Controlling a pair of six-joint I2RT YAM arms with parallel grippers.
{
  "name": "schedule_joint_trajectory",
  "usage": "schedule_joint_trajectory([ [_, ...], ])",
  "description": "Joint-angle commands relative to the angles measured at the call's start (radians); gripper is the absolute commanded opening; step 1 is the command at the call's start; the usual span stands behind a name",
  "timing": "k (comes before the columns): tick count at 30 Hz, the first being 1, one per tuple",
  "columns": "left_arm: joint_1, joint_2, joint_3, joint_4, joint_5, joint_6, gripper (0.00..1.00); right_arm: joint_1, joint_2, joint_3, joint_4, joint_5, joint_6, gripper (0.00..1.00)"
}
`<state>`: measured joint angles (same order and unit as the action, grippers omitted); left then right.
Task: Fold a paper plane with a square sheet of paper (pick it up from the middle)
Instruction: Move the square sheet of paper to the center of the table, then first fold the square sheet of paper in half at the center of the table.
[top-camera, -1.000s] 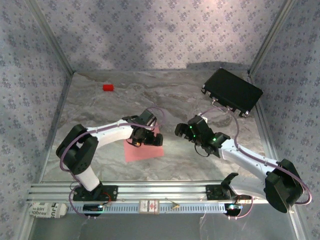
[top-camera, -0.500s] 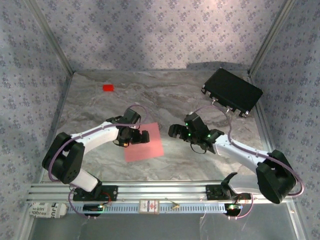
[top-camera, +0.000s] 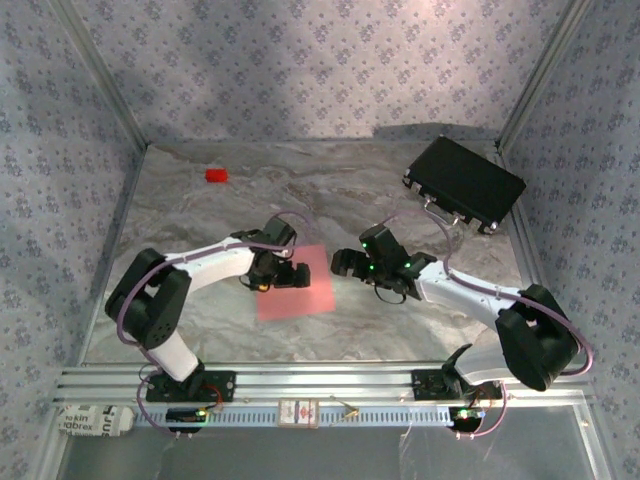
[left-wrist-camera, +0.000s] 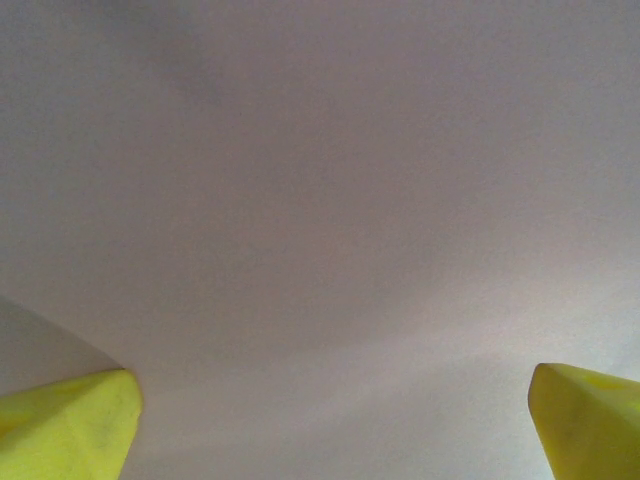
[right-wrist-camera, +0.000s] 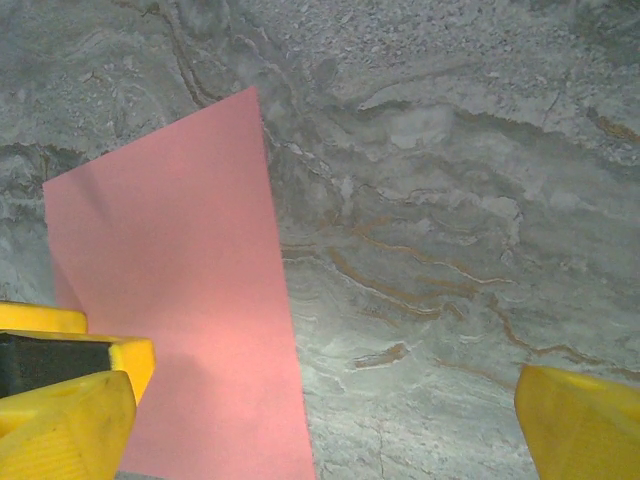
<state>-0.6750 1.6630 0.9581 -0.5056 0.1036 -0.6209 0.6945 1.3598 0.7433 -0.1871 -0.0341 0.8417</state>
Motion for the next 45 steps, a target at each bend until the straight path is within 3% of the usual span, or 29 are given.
schedule_joint_trajectory([
  [1, -0.044, 0.077, 0.051, -0.05, -0.005, 0.049, 1.0, -0.002, -0.006, 0.03, -0.071, 0.044, 0.027, 0.99],
  [9, -0.085, 0.114, 0.199, -0.18, -0.119, 0.071, 1.0, -0.041, -0.07, -0.056, -0.032, 0.022, 0.081, 0.99],
  [13, -0.086, 0.105, 0.273, -0.295, -0.215, -0.002, 1.0, -0.057, -0.111, -0.064, -0.047, 0.024, 0.074, 0.99],
  [27, -0.106, 0.228, 0.415, -0.389, -0.137, -0.199, 1.0, -0.103, -0.148, -0.082, -0.035, -0.047, 0.06, 0.99],
  [45, -0.109, 0.345, 0.496, -0.401, -0.144, -0.186, 1.0, -0.095, -0.091, -0.07, -0.011, -0.104, 0.025, 0.99],
])
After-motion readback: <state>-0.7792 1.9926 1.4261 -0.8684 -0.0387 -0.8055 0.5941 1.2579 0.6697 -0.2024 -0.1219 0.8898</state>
